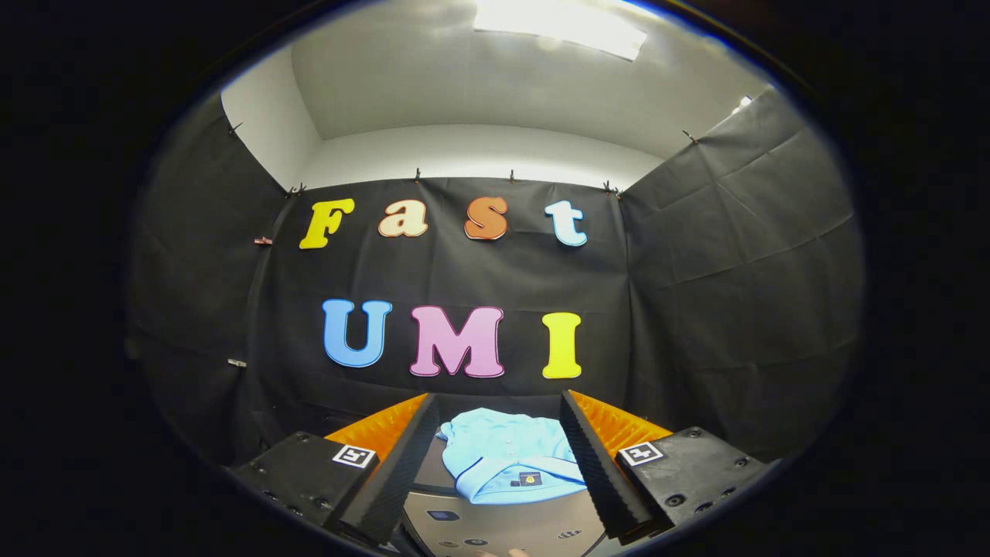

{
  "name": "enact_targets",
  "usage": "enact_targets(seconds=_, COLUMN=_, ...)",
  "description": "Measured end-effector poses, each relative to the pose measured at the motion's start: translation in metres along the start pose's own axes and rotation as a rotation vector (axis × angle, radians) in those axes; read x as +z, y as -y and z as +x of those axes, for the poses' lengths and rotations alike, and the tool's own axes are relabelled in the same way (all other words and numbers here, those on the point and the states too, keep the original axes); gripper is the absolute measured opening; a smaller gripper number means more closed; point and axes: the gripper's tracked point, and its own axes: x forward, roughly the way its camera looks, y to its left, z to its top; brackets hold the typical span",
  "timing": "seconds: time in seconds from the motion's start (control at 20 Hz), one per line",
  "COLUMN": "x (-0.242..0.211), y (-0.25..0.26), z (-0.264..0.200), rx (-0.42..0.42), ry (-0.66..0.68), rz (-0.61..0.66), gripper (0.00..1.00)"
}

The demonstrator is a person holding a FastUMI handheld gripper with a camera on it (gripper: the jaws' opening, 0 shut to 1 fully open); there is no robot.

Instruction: Put the clothes into the washing machine and then close the washing machine lid.

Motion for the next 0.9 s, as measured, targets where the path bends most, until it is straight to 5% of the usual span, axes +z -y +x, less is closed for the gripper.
enact_targets(seconds=0.5, x=-0.002, y=-0.004, z=0.007, rx=0.009, ry=-0.014, rz=0.002, gripper=0.98)
enact_targets(seconds=0.9, x=-0.006, y=0.010, z=0.057, rx=0.005, ry=-0.088, rz=0.017, gripper=0.98)
